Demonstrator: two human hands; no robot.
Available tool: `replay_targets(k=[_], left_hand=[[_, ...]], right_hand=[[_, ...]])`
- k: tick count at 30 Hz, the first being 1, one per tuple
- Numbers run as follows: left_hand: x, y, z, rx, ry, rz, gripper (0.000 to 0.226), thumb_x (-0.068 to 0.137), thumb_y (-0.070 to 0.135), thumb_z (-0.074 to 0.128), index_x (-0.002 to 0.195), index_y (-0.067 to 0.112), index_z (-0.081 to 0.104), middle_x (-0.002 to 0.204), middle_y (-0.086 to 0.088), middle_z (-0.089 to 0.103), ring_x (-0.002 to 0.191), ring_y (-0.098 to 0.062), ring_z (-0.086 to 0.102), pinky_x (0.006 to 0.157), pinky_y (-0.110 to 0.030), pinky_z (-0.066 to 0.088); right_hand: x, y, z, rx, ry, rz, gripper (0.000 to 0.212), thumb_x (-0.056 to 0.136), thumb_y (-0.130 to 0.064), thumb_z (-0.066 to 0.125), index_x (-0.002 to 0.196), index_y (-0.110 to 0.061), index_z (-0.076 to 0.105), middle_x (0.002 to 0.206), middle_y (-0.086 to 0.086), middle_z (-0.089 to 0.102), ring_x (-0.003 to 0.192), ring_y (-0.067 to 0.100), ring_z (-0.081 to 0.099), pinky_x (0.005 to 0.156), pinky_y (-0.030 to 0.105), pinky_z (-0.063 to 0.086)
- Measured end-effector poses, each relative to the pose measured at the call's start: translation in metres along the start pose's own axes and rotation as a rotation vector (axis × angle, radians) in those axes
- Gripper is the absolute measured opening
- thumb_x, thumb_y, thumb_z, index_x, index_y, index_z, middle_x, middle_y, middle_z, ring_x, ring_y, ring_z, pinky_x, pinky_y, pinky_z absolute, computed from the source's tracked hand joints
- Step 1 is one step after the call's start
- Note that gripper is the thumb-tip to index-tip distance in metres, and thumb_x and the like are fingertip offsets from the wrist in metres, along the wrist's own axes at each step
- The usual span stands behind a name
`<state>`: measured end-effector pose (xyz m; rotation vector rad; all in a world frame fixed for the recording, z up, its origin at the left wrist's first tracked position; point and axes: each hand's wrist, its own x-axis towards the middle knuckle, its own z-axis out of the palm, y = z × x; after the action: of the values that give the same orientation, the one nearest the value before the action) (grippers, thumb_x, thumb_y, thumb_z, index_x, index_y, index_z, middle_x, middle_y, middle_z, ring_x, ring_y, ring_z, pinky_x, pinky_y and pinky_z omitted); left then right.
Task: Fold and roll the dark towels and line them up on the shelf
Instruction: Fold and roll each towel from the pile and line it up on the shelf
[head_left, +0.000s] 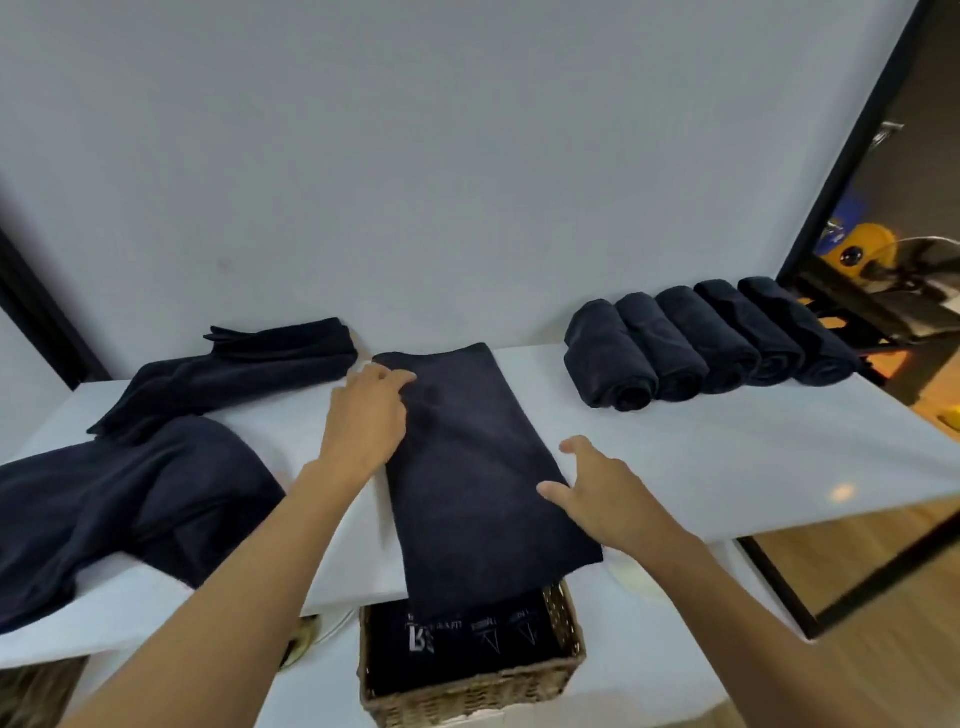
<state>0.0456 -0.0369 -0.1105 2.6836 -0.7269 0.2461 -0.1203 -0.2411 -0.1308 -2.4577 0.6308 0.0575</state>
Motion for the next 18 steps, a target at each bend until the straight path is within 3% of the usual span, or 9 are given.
replay_targets(k=[2,3,6,8,10,11,14,16,18], left_hand=[[-0.043,0.009,0.002,-0.14,-0.017,0.258,0.034,0.097,0.038,0.052,0.123,0.022,0.066,0.128,-0.003,0.058,0.111,-0.024,0.057,0.097,-0.038,0.045],[-0.069,0.013,0.002,-0.176,-0.082,0.362,0.046,0.094,0.056,0.048,0.122,0.025,0.066,0.128,0.0,0.059,0.112,-0.021,0.058,0.1,-0.036,0.044],[-0.135,0.017,0.01,0.115,-0.193,0.539,0.08,0.078,0.086,0.035,0.134,0.032,0.054,0.139,-0.001,0.055,0.126,-0.024,0.054,0.109,-0.042,0.037],[-0.155,0.015,0.017,0.323,-0.171,0.588,0.078,0.075,0.073,0.055,0.137,0.026,0.049,0.137,-0.006,0.056,0.126,-0.031,0.055,0.107,-0.047,0.039],[-0.158,0.018,0.015,0.315,-0.06,0.613,0.071,0.063,0.037,0.087,0.126,0.019,0.059,0.122,-0.006,0.066,0.114,-0.03,0.063,0.1,-0.043,0.047],[-0.157,0.019,0.014,0.27,0.01,0.629,0.064,0.057,0.021,0.092,0.116,0.017,0.066,0.112,-0.004,0.07,0.104,-0.027,0.067,0.094,-0.039,0.052],[-0.154,0.024,0.003,0.075,0.082,0.552,0.039,0.064,0.008,0.088,0.099,0.018,0.075,0.093,0.004,0.074,0.083,-0.018,0.069,0.074,-0.026,0.054],[-0.151,0.023,-0.004,-0.061,0.032,0.4,0.024,0.084,0.017,0.073,0.108,0.024,0.071,0.101,0.009,0.072,0.092,-0.014,0.064,0.08,-0.024,0.048],[-0.151,0.019,-0.009,-0.232,-0.013,0.302,0.018,0.093,0.022,0.062,0.11,0.025,0.069,0.103,0.01,0.069,0.095,-0.01,0.06,0.084,-0.023,0.046]], right_hand=[[-0.01,0.002,0.003,-0.118,0.076,-0.004,0.054,0.093,-0.049,0.056,0.138,-0.025,0.038,0.12,0.006,0.063,0.107,0.028,0.06,0.083,0.036,0.046],[-0.014,0.004,0.003,-0.184,0.099,-0.016,0.051,0.094,-0.05,0.055,0.136,-0.026,0.04,0.118,0.005,0.064,0.106,0.028,0.061,0.08,0.036,0.045],[-0.026,0.009,0.002,-0.229,0.21,-0.172,0.037,0.094,-0.042,0.057,0.129,-0.03,0.049,0.116,-0.002,0.057,0.102,0.022,0.061,0.08,0.033,0.048],[-0.036,0.014,0.001,-0.162,0.284,-0.468,0.028,0.092,-0.043,0.06,0.118,-0.032,0.06,0.114,-0.01,0.054,0.101,0.013,0.058,0.086,0.031,0.049],[-0.048,0.017,0.003,-0.219,0.173,-0.671,0.046,0.082,-0.062,0.058,0.118,-0.034,0.064,0.124,-0.012,0.055,0.113,0.01,0.053,0.097,0.031,0.041],[-0.053,0.019,0.008,-0.333,0.108,-0.713,0.061,0.076,-0.07,0.057,0.124,-0.033,0.062,0.134,-0.009,0.053,0.122,0.012,0.05,0.102,0.035,0.036],[-0.059,0.019,0.023,-0.632,0.156,-0.777,0.073,0.064,-0.061,0.077,0.125,-0.024,0.062,0.137,0.002,0.055,0.123,0.022,0.055,0.096,0.043,0.045],[-0.056,0.014,0.022,-0.59,0.25,-0.831,0.051,0.066,-0.042,0.085,0.11,-0.023,0.068,0.121,0.0,0.062,0.108,0.021,0.063,0.085,0.04,0.05],[-0.051,0.012,0.015,-0.408,0.234,-0.853,0.027,0.078,-0.032,0.079,0.102,-0.029,0.066,0.106,-0.012,0.061,0.095,0.01,0.058,0.085,0.036,0.046]])
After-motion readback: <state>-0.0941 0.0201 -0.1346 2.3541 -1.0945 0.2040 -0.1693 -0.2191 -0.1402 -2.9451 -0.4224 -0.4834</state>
